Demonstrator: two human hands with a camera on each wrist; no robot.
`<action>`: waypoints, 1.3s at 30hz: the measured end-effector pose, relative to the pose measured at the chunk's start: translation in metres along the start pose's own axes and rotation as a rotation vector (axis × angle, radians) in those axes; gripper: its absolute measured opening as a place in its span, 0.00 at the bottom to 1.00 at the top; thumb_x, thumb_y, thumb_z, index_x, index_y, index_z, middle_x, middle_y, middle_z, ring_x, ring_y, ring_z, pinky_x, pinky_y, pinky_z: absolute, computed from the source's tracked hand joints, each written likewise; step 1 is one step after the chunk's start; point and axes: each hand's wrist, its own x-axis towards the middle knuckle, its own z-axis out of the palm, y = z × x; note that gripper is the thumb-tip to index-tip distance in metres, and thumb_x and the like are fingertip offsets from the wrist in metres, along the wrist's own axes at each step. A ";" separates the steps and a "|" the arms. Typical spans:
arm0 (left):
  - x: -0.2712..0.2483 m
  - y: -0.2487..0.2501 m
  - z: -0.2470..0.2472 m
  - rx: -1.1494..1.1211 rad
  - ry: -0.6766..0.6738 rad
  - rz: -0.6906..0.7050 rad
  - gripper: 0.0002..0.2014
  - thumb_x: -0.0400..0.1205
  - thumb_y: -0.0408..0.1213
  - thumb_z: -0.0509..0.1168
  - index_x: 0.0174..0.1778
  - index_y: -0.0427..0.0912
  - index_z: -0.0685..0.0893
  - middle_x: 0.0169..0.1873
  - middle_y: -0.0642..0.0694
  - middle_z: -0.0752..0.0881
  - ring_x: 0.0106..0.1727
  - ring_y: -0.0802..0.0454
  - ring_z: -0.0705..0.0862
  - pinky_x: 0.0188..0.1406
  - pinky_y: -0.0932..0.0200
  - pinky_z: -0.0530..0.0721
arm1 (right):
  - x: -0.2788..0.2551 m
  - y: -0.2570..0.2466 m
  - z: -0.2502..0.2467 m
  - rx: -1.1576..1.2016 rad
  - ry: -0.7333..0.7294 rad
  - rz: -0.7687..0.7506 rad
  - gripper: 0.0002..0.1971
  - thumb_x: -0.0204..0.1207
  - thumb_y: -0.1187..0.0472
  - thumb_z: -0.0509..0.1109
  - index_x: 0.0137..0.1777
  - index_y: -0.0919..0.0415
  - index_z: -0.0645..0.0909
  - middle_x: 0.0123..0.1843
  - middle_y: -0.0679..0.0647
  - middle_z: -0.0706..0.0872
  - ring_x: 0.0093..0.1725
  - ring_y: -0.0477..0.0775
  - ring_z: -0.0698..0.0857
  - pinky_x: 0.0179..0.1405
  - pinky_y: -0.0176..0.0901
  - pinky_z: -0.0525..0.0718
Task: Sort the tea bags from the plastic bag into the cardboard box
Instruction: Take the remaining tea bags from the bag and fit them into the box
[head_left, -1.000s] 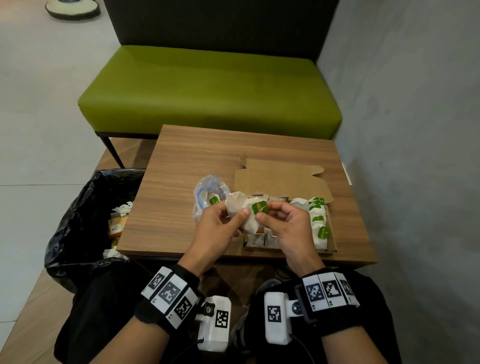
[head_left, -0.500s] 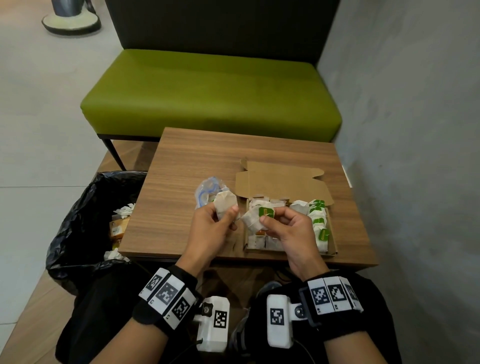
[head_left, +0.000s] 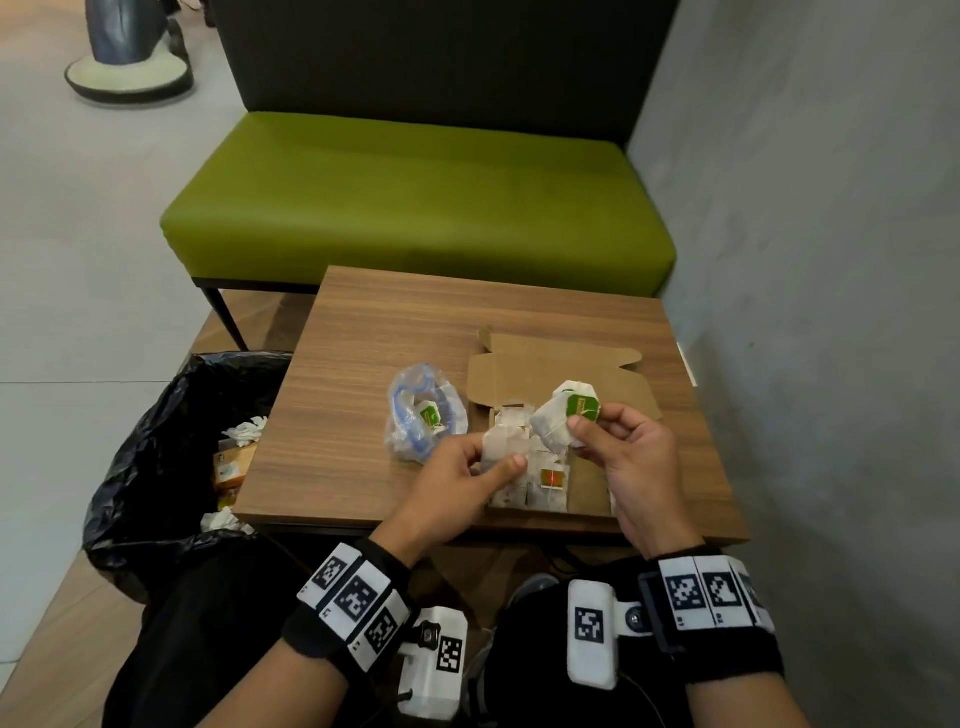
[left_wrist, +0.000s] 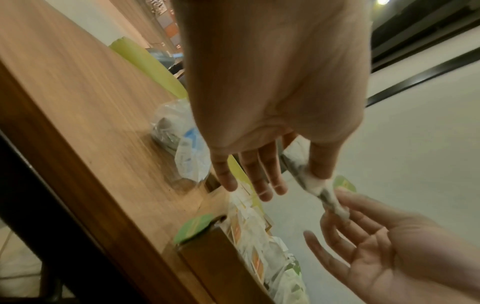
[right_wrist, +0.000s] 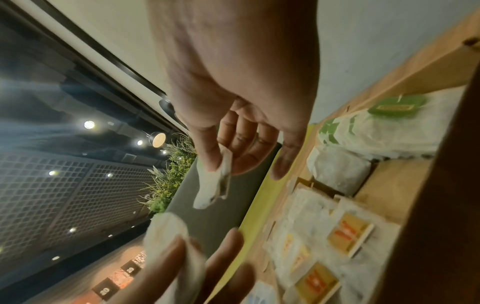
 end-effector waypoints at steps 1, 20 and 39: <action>0.000 -0.001 -0.003 0.020 0.037 0.002 0.08 0.84 0.36 0.68 0.56 0.41 0.89 0.52 0.47 0.92 0.56 0.54 0.90 0.58 0.55 0.88 | 0.003 0.000 -0.005 -0.055 0.034 -0.001 0.07 0.72 0.71 0.78 0.49 0.63 0.87 0.44 0.57 0.94 0.43 0.52 0.92 0.38 0.39 0.89; -0.006 -0.003 -0.018 0.123 0.179 -0.010 0.07 0.83 0.40 0.68 0.44 0.42 0.88 0.31 0.48 0.91 0.34 0.58 0.88 0.34 0.69 0.82 | 0.060 0.023 -0.029 -1.012 0.083 0.141 0.10 0.66 0.60 0.84 0.34 0.48 0.85 0.37 0.44 0.90 0.42 0.50 0.89 0.44 0.49 0.88; -0.005 -0.006 -0.015 0.077 0.153 -0.114 0.08 0.87 0.39 0.63 0.51 0.42 0.86 0.36 0.45 0.92 0.37 0.55 0.89 0.35 0.63 0.83 | 0.064 0.035 -0.024 -1.336 0.254 -0.193 0.09 0.76 0.68 0.74 0.50 0.53 0.84 0.47 0.51 0.85 0.41 0.54 0.81 0.33 0.43 0.75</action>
